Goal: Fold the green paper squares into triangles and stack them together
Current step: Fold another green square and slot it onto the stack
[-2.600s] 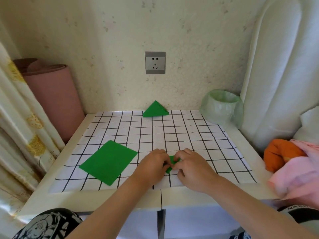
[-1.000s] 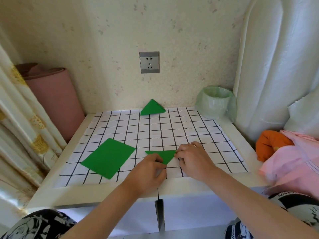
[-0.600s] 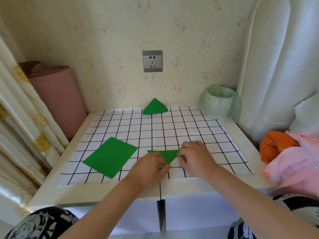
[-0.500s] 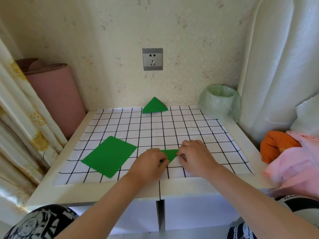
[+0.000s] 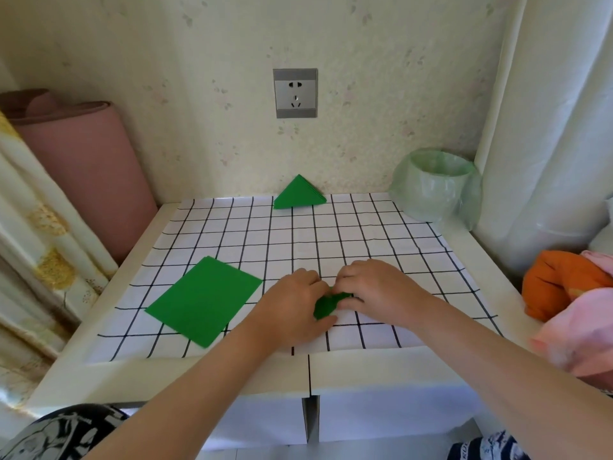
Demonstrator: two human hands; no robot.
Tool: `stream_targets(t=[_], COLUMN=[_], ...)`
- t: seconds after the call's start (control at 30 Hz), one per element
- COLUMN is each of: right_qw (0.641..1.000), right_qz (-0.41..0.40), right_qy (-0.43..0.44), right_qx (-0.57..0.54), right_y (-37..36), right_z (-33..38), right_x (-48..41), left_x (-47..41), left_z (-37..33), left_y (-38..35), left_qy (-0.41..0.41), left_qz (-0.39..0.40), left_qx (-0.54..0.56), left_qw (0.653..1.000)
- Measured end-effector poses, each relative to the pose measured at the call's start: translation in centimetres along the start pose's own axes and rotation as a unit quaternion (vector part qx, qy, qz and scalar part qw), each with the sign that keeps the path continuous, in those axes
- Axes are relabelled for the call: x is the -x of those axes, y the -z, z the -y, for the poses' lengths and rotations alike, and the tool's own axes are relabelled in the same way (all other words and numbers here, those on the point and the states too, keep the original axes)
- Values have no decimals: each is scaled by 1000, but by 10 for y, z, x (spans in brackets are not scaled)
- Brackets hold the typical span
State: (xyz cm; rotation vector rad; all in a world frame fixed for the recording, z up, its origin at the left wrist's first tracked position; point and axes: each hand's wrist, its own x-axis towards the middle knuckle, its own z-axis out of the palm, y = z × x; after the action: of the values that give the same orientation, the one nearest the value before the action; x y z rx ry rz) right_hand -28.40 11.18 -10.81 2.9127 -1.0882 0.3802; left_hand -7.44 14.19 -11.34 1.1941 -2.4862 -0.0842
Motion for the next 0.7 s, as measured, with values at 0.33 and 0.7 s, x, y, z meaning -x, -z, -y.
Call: stream_targets(t=[0.33, 0.7], right_qw=[990, 902], right_qz=[-93, -97], right_qy=[-69, -222], right_qx=[-78, -357], right_y=[6, 51], right_z=[12, 32], right_x=[-13, -22], left_x=[-1, -10], left_z=[16, 1], left_y=[25, 71], left_qy=[113, 275], left_qz=[-9, -21], left_qx=[154, 447], left_qw=[981, 851])
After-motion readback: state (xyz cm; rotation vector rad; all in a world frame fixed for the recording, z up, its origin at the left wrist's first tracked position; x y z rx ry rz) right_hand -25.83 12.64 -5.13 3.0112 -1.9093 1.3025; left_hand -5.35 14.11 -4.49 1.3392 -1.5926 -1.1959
